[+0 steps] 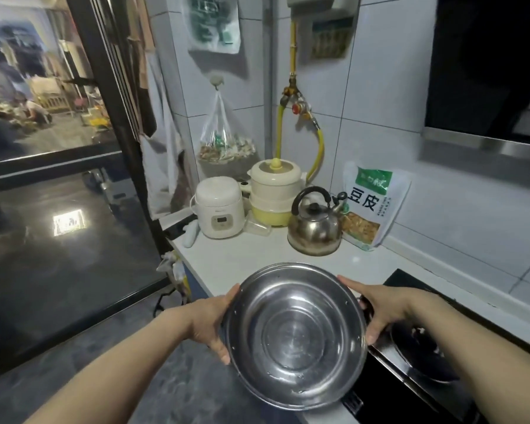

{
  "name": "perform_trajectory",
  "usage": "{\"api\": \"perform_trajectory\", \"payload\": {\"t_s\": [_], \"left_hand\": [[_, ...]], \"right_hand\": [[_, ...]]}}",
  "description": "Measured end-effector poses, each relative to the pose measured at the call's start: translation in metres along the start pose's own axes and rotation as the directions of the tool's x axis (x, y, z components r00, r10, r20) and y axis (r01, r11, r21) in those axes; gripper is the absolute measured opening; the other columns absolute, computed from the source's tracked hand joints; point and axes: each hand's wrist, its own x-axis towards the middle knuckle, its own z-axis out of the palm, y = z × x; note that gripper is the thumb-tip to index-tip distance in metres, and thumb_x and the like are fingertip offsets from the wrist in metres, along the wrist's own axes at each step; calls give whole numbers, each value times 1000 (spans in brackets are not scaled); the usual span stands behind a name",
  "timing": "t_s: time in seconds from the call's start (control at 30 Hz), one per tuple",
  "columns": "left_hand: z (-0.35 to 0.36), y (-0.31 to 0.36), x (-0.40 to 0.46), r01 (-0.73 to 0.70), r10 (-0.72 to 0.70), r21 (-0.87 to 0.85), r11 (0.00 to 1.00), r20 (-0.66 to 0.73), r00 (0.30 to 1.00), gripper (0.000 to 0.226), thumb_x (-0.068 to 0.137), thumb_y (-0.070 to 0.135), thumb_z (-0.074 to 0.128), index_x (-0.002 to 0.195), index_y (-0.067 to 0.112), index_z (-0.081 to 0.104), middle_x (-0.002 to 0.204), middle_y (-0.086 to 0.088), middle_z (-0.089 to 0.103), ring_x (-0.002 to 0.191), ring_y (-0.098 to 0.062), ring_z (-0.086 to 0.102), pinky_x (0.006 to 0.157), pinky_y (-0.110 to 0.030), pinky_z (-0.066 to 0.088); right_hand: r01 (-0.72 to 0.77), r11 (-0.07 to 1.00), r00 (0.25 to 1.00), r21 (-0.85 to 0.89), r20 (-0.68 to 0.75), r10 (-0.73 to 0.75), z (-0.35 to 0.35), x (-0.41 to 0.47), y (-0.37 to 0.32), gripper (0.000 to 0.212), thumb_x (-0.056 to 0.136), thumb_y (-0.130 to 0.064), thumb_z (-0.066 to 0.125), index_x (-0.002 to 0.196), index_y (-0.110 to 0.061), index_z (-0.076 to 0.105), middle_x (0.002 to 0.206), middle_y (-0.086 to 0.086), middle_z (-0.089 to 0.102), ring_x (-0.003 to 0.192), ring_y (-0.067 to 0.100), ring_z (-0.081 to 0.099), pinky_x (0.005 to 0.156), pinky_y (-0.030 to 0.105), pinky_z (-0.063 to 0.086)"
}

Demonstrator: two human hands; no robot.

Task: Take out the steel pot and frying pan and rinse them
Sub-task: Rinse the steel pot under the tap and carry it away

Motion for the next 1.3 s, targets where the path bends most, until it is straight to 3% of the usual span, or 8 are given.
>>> {"api": "perform_trajectory", "payload": {"t_s": [0.07, 0.2, 0.37, 0.5, 0.73, 1.0, 1.17, 1.3], "left_hand": [[-11, -8, 20, -6, 6, 11, 1000, 6, 1000, 140, 43, 63, 81, 135, 53, -23, 155, 1, 27, 136, -5, 23, 115, -23, 19], [-20, -38, 62, 1, -2, 20, 1000, 35, 999, 143, 40, 65, 84, 135, 55, -22, 154, 0, 29, 141, -16, 28, 118, -34, 24], [-22, -58, 103, 33, -36, 42, 999, 77, 996, 155, 32, 73, 85, 143, 46, -21, 153, 4, 32, 140, -17, 32, 116, -42, 28], [-23, -63, 121, 43, -47, 39, 998, 111, 993, 151, 36, 67, 88, 143, 48, -18, 152, 5, 34, 140, -18, 32, 117, -41, 27], [-26, -68, 141, 32, -34, 12, 999, 157, 987, 146, 42, 59, 90, 139, 52, -19, 153, 3, 32, 141, -18, 29, 117, -41, 25], [-31, -73, 151, 33, -33, 3, 999, 151, 988, 142, 36, 62, 90, 141, 53, -6, 146, 6, 42, 136, -17, 38, 114, -44, 31], [-31, -74, 156, 27, -31, 39, 999, 99, 995, 146, 37, 75, 81, 146, 47, -11, 139, 0, 39, 132, -20, 35, 114, -43, 29], [-30, -78, 158, -31, 29, 100, 994, 14, 999, 147, 38, 88, 67, 152, 34, -7, 153, 1, 22, 140, -21, 22, 119, -39, 18]], "right_hand": [[5, 999, 1000, -36, 0, -5, -6, 23, 2, 152, 32, -49, 95, 137, -62, -15, 145, 1, 46, 133, 18, 43, 112, 34, 35], [-5, 998, 1000, -62, -9, 4, -17, 66, 19, 152, 23, -66, 89, 133, -67, -15, 150, -2, 41, 139, 16, 37, 116, 39, 29], [-45, 999, 999, -12, 28, 45, -25, 93, 34, 148, 44, -41, 97, 140, -59, -14, 146, 2, 45, 111, 7, 55, 93, 25, 48], [-58, 998, 998, 17, 5, 58, -27, 108, 41, 155, 20, -58, 92, 137, -64, -10, 140, 0, 48, 123, 18, 51, 100, 35, 49], [-105, 994, 994, 29, 42, 103, -27, 126, 50, 136, 60, -17, 92, 148, -52, -5, 129, 4, 49, 96, 10, 59, 72, 23, 57], [-97, 991, 995, 89, 37, 94, -25, 133, 63, 133, 61, -17, 92, 150, -49, -2, 137, 2, 49, 94, 3, 56, 77, 24, 56], [-42, 996, 997, 78, -54, 47, -23, 127, 70, 128, 58, -34, 92, 153, -42, 7, 153, -11, 33, 140, 13, 31, 117, 35, 27], [7, 1000, 992, 25, -124, -4, -14, 121, 82, 119, 59, -54, 86, 150, -49, 9, 160, -9, 15, 149, 17, 13, 122, 40, 15]]}}
